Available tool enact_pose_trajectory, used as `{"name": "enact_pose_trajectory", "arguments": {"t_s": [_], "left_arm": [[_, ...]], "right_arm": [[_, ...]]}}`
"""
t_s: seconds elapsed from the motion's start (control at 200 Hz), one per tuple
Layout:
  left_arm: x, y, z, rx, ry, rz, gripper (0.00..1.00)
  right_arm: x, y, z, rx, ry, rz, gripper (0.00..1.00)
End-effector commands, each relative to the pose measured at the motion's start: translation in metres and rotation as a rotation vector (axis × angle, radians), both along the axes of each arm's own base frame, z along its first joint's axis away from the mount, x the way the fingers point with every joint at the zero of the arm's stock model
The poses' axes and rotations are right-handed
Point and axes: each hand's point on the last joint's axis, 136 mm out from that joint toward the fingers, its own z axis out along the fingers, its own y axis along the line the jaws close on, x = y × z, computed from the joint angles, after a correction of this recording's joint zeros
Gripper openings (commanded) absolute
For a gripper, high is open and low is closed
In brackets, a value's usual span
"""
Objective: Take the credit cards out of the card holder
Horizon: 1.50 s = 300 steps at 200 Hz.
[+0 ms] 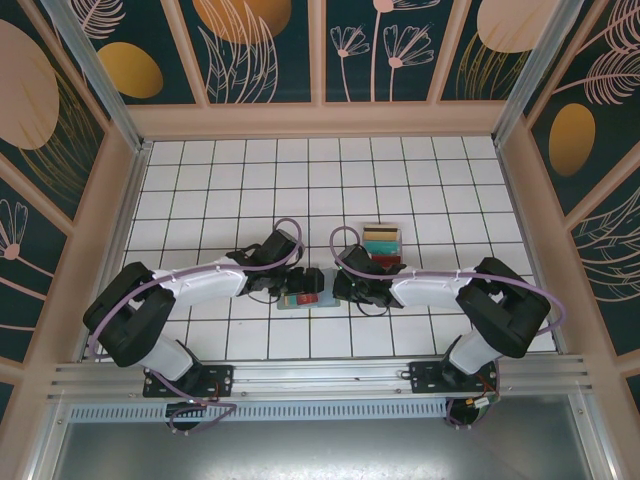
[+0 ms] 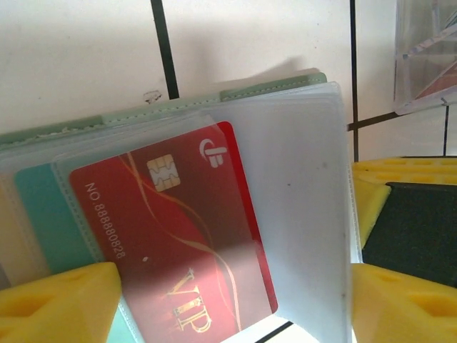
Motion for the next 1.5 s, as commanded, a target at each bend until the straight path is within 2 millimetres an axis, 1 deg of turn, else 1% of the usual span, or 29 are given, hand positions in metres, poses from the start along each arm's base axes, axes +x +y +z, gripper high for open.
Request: {"name": "enact_pose_trajectory", "arguments": {"t_s": [0.0, 0.02, 0.04, 0.125, 0.165, 0.28, 0.38, 0.47, 0.561, 0.621, 0.651, 0.721, 0.786, 0.816, 0.896, 0.961, 1.011, 1.196, 1.311, 1.496], "left_arm": [[0.000, 0.001, 0.005, -0.002, -0.016, -0.006, 0.94], [0.001, 0.002, 0.006, 0.001, -0.020, -0.005, 0.97], [0.001, 0.002, 0.008, 0.000, -0.025, -0.004, 0.99], [0.004, 0.001, 0.016, -0.002, -0.044, -0.005, 0.98], [0.005, 0.000, 0.020, -0.007, -0.050, -0.007, 0.98], [0.007, -0.004, 0.027, -0.023, -0.056, -0.011, 0.98], [0.011, 0.001, 0.030, 0.005, -0.077, 0.000, 0.98], [0.016, 0.012, 0.034, 0.055, -0.116, 0.024, 0.96], [0.021, 0.025, 0.035, 0.103, -0.149, 0.057, 0.88], [0.021, 0.033, 0.034, 0.120, -0.158, 0.065, 0.76], [0.021, 0.038, 0.031, 0.131, -0.156, 0.073, 0.71], [0.021, 0.049, 0.025, 0.151, -0.147, 0.089, 0.55], [0.019, 0.057, 0.018, 0.171, -0.139, 0.093, 0.45], [0.018, 0.058, 0.016, 0.178, -0.136, 0.093, 0.41], [0.015, 0.060, 0.009, 0.187, -0.122, 0.088, 0.34], [0.013, 0.061, 0.001, 0.196, -0.103, 0.088, 0.20], [0.010, 0.060, -0.004, 0.190, -0.087, 0.086, 0.13], [0.005, 0.054, -0.015, 0.144, -0.048, 0.086, 0.11], [0.003, 0.054, -0.019, 0.150, -0.033, 0.082, 0.11], [-0.002, 0.053, -0.026, 0.148, -0.008, 0.075, 0.12]], "right_arm": [[-0.017, -0.016, -0.018, -0.065, 0.063, 0.008, 0.17], [-0.016, -0.016, -0.017, -0.067, 0.061, 0.007, 0.18], [-0.016, -0.017, -0.017, -0.070, 0.060, 0.003, 0.19], [-0.015, -0.018, -0.013, -0.072, 0.053, 0.000, 0.22], [-0.011, -0.021, -0.011, -0.082, 0.035, -0.013, 0.23], [-0.005, -0.025, 0.002, -0.082, 0.002, -0.028, 0.25], [0.002, -0.030, 0.016, -0.081, -0.031, -0.043, 0.28], [0.006, -0.030, 0.030, -0.056, -0.054, -0.047, 0.29], [0.010, -0.019, 0.044, -0.001, -0.074, -0.020, 0.30], [0.013, -0.009, 0.051, 0.035, -0.086, 0.001, 0.29], [0.011, 0.000, 0.055, 0.073, -0.074, 0.024, 0.28], [0.011, 0.014, 0.059, 0.126, -0.066, 0.058, 0.27], [0.011, 0.028, 0.063, 0.180, -0.057, 0.093, 0.25], [0.010, 0.033, 0.062, 0.196, -0.048, 0.104, 0.24], [0.008, 0.045, 0.061, 0.243, -0.029, 0.134, 0.21], [0.006, 0.050, 0.056, 0.258, -0.004, 0.145, 0.19], [0.005, 0.053, 0.051, 0.262, 0.015, 0.154, 0.17], [-0.003, 0.064, 0.037, 0.284, 0.077, 0.201, 0.17], [-0.004, 0.071, 0.034, 0.294, 0.096, 0.226, 0.17], [-0.004, 0.075, 0.030, 0.295, 0.109, 0.245, 0.18]]}}
